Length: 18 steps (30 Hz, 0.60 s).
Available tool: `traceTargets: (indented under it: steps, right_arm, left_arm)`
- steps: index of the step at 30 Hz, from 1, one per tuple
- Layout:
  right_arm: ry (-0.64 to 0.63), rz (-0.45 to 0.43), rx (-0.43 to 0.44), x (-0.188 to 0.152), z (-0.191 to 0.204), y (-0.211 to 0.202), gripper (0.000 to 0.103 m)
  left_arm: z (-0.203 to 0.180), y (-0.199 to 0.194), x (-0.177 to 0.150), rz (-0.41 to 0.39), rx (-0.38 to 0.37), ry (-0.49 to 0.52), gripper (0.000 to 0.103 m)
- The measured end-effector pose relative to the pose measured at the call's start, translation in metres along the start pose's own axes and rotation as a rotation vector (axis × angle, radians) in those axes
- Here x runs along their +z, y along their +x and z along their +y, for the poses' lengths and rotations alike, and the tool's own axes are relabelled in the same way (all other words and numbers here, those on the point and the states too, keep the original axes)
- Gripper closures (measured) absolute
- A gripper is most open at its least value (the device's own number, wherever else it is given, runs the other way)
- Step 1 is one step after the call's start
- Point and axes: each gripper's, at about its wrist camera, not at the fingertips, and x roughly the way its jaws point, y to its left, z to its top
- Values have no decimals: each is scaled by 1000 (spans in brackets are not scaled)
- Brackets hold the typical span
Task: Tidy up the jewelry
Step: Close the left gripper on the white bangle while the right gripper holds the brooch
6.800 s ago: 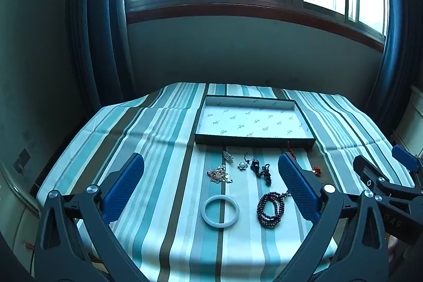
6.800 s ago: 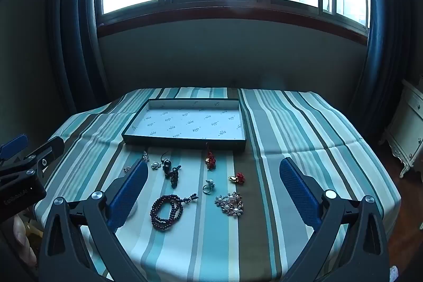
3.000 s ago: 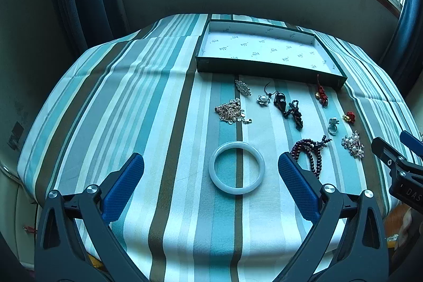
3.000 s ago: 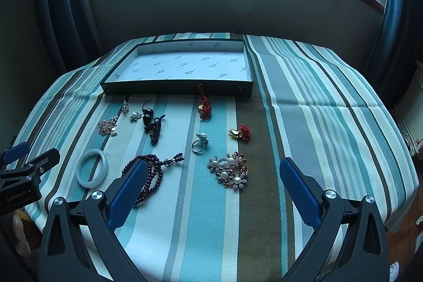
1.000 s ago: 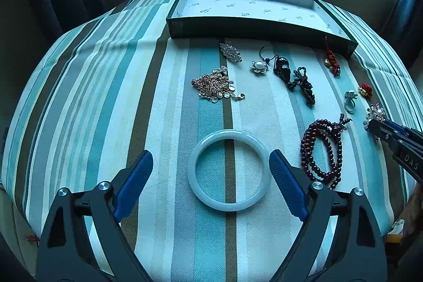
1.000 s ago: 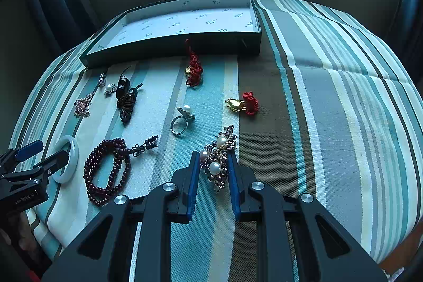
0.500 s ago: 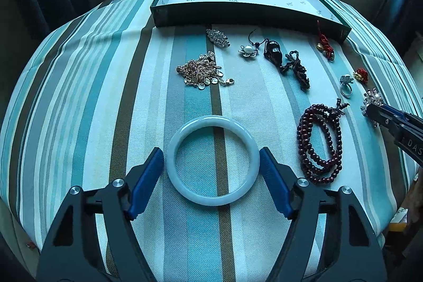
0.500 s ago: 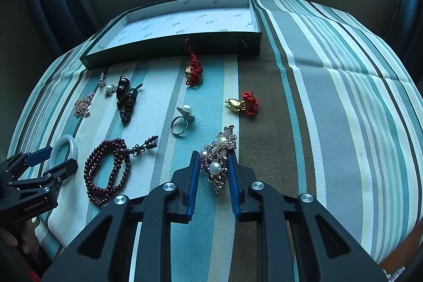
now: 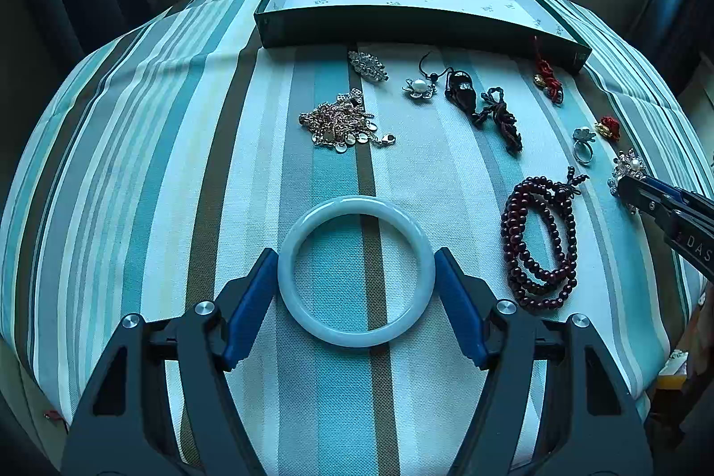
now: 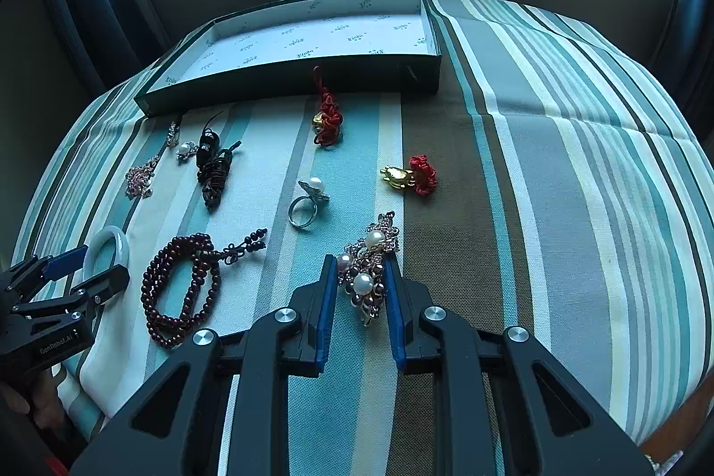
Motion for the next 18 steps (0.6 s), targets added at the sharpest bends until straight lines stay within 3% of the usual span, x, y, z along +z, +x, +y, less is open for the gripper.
traceTargets:
  steps: [18]
  right_arm:
    - [-21, 1, -1, -2, 3, -3, 87]
  left_arm:
    - [10, -3, 8, -16, 32, -23, 33]
